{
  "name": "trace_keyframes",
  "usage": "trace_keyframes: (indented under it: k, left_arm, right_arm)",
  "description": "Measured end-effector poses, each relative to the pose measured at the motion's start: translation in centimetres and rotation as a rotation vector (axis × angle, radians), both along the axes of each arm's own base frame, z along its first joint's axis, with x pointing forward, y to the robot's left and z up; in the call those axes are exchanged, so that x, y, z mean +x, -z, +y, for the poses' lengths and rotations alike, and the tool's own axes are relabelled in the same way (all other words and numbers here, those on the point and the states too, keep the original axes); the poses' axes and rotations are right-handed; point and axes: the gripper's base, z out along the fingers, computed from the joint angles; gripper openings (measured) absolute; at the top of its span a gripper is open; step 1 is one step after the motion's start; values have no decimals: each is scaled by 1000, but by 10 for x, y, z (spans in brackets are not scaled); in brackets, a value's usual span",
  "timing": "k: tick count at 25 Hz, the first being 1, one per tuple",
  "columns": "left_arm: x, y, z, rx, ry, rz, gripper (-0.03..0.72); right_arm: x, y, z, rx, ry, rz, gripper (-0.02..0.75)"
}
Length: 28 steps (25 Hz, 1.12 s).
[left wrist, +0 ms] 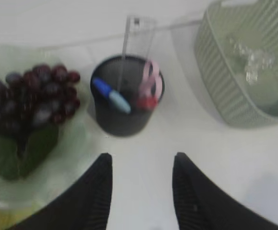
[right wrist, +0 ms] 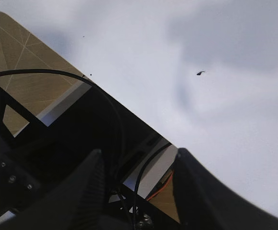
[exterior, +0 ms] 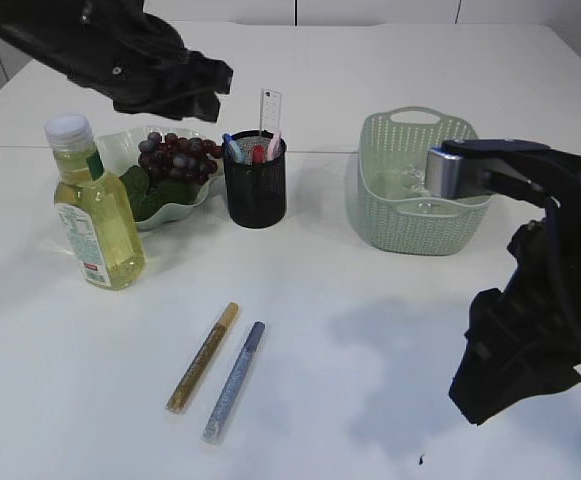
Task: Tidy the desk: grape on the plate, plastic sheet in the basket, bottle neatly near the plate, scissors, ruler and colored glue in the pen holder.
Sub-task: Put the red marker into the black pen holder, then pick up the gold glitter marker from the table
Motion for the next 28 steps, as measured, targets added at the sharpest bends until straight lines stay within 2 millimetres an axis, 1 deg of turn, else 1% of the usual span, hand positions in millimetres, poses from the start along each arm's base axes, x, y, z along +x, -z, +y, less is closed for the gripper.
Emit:
trace_keyframes:
  k: [4, 7, 11, 13, 15, 20, 25, 28]
  left_arm:
    - [-28, -3, 1, 87, 30, 224, 307]
    - [-46, 2, -7, 158, 71, 356, 306]
    - [-68, 6, -20, 234, 135, 465, 306]
    - [-74, 11, -27, 259, 159, 504, 306]
    - [-76, 22, -32, 284, 172, 557, 305]
    - [-70, 59, -39, 350, 174, 687, 303]
    - [-65, 91, -43, 389, 165, 762, 301]
    - [-63, 104, -44, 403, 153, 793, 301]
  right_arm:
    - [0, 0, 0, 0, 0, 0, 377]
    - [0, 0, 0, 0, 0, 0, 377]
    - [0, 0, 0, 1, 0, 1, 377]
    - [0, 0, 0, 5, 1, 3, 377]
    - [0, 0, 1, 10, 3, 5, 377]
    - [-1, -1, 2, 25, 7, 12, 377]
    - [-1, -1, 2, 27, 6, 13, 377]
    - [-1, -1, 2, 27, 6, 13, 377]
